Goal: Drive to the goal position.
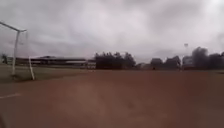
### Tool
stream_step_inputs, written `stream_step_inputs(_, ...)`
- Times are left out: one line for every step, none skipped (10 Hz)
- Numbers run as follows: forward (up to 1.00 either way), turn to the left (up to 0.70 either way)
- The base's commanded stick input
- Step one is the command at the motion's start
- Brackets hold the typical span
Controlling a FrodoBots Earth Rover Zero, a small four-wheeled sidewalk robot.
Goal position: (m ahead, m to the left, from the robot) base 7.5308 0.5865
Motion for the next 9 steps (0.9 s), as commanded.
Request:
stream_step_inputs(0.7,0.0)
stream_step_inputs(0.7,0.0)
stream_step_inputs(0.7,0.0)
stream_step_inputs(0.7,0.0)
stream_step_inputs(0.7,0.0)
stream_step_inputs(0.7,0.0)
stream_step_inputs(0.7,0.0)
stream_step_inputs(0.7,0.0)
stream_step_inputs(0.7,0.0)
